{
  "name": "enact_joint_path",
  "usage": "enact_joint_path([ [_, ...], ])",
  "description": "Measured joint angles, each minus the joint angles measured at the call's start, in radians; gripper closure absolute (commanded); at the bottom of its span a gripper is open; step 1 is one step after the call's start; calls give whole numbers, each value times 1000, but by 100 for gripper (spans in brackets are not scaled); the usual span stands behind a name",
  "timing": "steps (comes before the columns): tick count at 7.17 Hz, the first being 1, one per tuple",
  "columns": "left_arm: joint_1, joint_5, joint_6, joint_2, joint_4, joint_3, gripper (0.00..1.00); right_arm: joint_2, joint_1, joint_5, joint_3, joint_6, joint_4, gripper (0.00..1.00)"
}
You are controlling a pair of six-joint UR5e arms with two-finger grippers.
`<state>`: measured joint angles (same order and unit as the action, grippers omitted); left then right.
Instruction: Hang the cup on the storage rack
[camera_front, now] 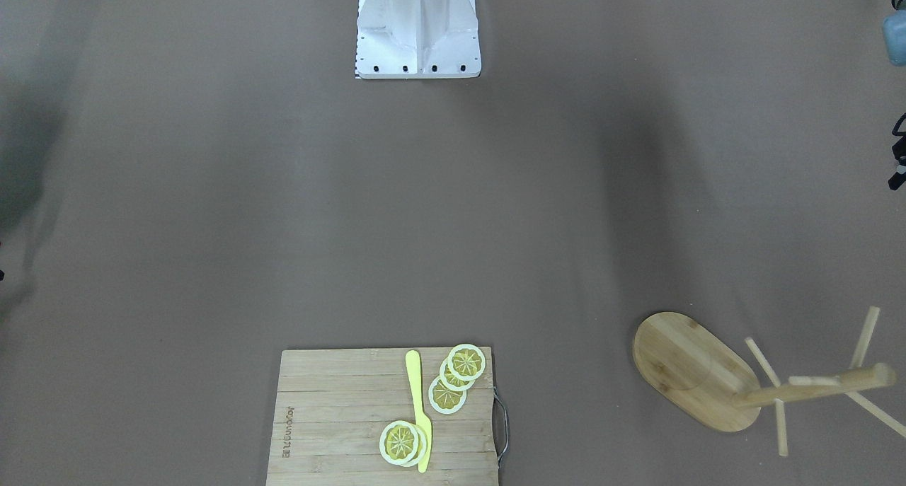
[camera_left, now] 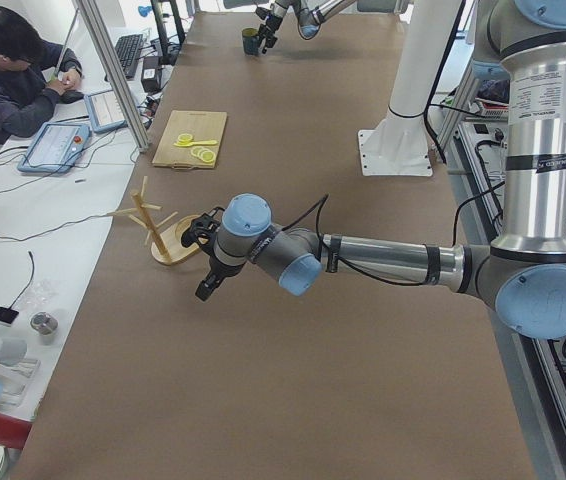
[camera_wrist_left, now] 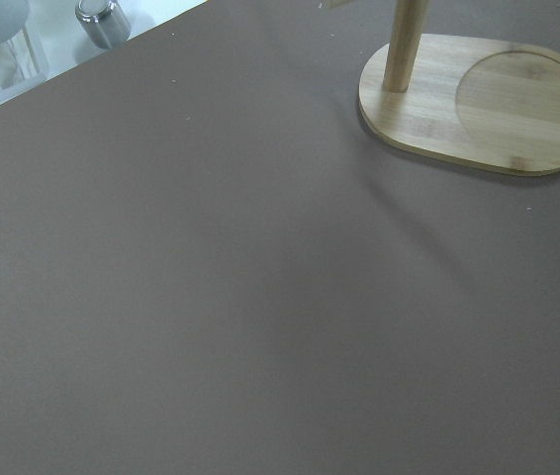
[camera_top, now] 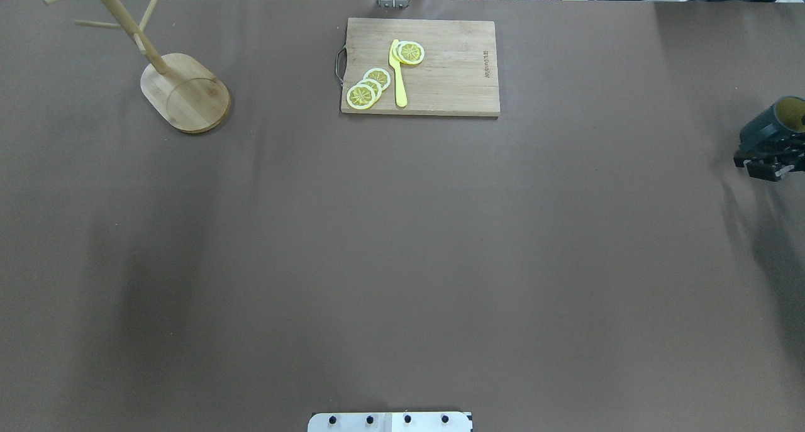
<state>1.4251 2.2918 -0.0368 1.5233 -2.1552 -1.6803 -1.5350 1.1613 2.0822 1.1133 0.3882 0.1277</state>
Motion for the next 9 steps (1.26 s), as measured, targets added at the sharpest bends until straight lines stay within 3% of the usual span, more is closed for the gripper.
enact_joint_path([
  [3,0,0,0,1,0,1,1,32,0,-1,-38,0,0,41],
  [5,0,0,-1,0,0,0,1,38,0,-1,-49,0,-1,57],
  [9,0,0,-2,1,0,-1,1,40,2,-6,-44,4,-4,50],
])
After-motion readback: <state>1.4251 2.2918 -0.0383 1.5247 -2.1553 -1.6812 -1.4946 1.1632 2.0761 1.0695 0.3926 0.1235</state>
